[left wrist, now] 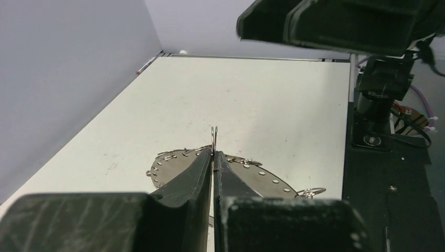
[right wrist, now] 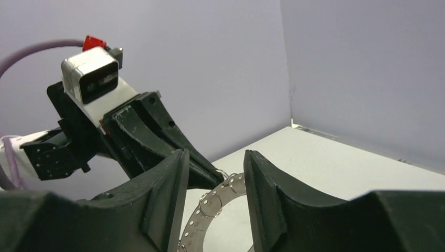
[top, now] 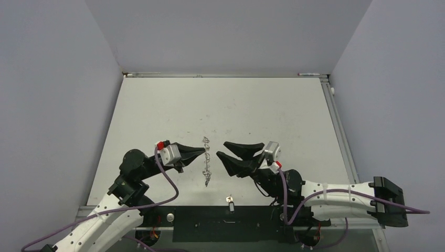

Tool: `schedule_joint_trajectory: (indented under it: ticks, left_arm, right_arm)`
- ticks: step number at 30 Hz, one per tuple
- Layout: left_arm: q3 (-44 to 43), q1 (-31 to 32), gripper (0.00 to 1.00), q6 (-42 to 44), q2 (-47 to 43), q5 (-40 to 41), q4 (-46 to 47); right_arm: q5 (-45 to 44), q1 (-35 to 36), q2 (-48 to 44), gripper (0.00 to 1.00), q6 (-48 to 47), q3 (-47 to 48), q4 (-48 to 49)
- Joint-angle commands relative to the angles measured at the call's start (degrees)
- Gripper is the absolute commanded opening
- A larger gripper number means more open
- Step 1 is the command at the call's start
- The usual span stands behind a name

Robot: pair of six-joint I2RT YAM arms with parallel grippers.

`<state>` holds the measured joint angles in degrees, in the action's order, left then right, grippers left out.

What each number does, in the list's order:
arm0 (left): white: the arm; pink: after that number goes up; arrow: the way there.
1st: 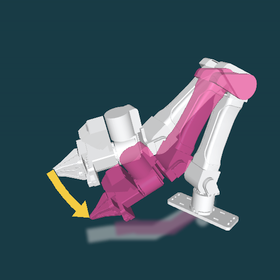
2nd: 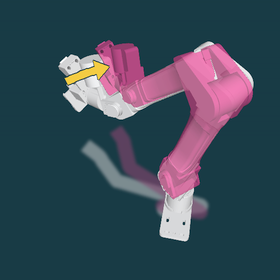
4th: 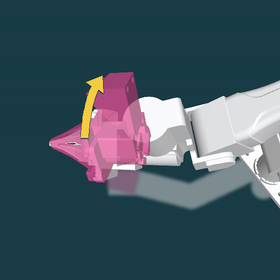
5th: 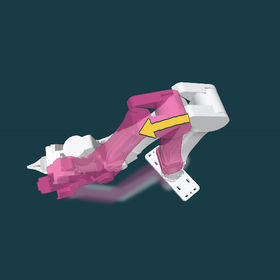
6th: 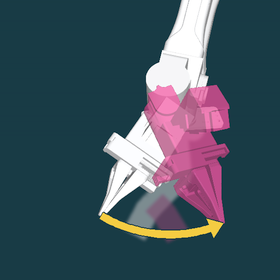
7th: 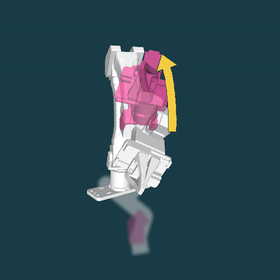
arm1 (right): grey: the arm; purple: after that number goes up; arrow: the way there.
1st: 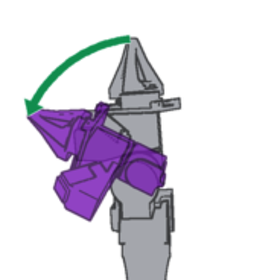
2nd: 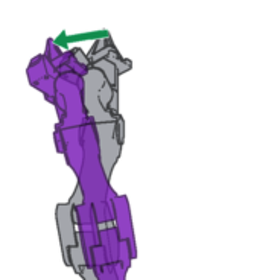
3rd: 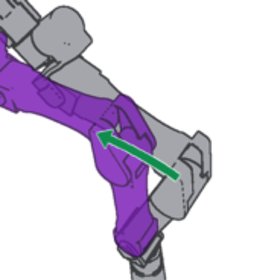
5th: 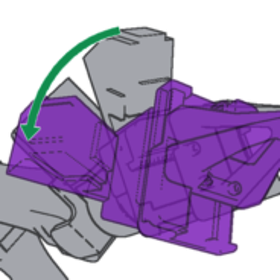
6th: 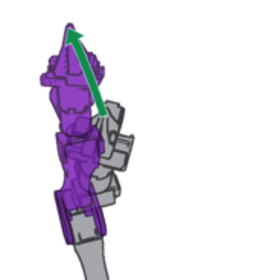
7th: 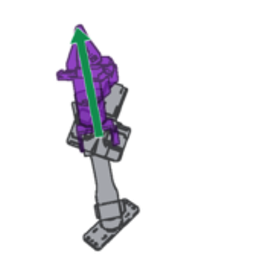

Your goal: Put the keys on the keyring

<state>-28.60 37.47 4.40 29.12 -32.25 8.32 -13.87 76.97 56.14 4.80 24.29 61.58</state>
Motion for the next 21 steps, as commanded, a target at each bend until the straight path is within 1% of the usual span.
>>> schedule_joint_trajectory:
  ticks: [1, 4, 6, 12, 14, 17, 21]
  left_arm:
    - [-4.04, -0.74, 0.00, 1.73, 0.49, 5.93, -0.78]
    - [-4.51, -1.07, 0.00, 1.98, 1.07, 8.01, -1.97]
    - [-4.69, -1.22, 0.00, 2.01, 1.34, 8.92, -2.35]
    - [-4.84, -1.47, 0.00, 2.36, 1.46, 11.48, -3.06]
    - [-4.96, -1.68, 0.00, 2.44, 1.53, 12.88, -3.49]
    - [-5.14, -1.87, 0.00, 2.86, 1.62, 14.30, -4.07]
    - [-5.20, -2.14, 0.00, 2.98, 1.28, 15.93, -4.54]
  right_arm:
    - [-5.55, 0.41, -4.81, 0.46, -2.12, 3.72, -9.20]
    - [-9.40, 0.45, -6.21, 0.51, -0.53, 6.06, -17.12]
    - [-12.73, 0.45, -6.35, 0.56, 1.20, 7.87, -23.16]
    - [-20.52, 0.31, -5.16, 0.69, 10.40, 13.10, -44.21]
    - [-23.55, 0.35, -4.48, 0.72, 14.55, 15.09, -51.86]
    - [-27.65, 0.32, -3.01, 0.73, 23.34, 18.37, -64.91]
    - [-30.67, 0.24, -0.14, 0.74, 35.63, 21.04, -79.29]
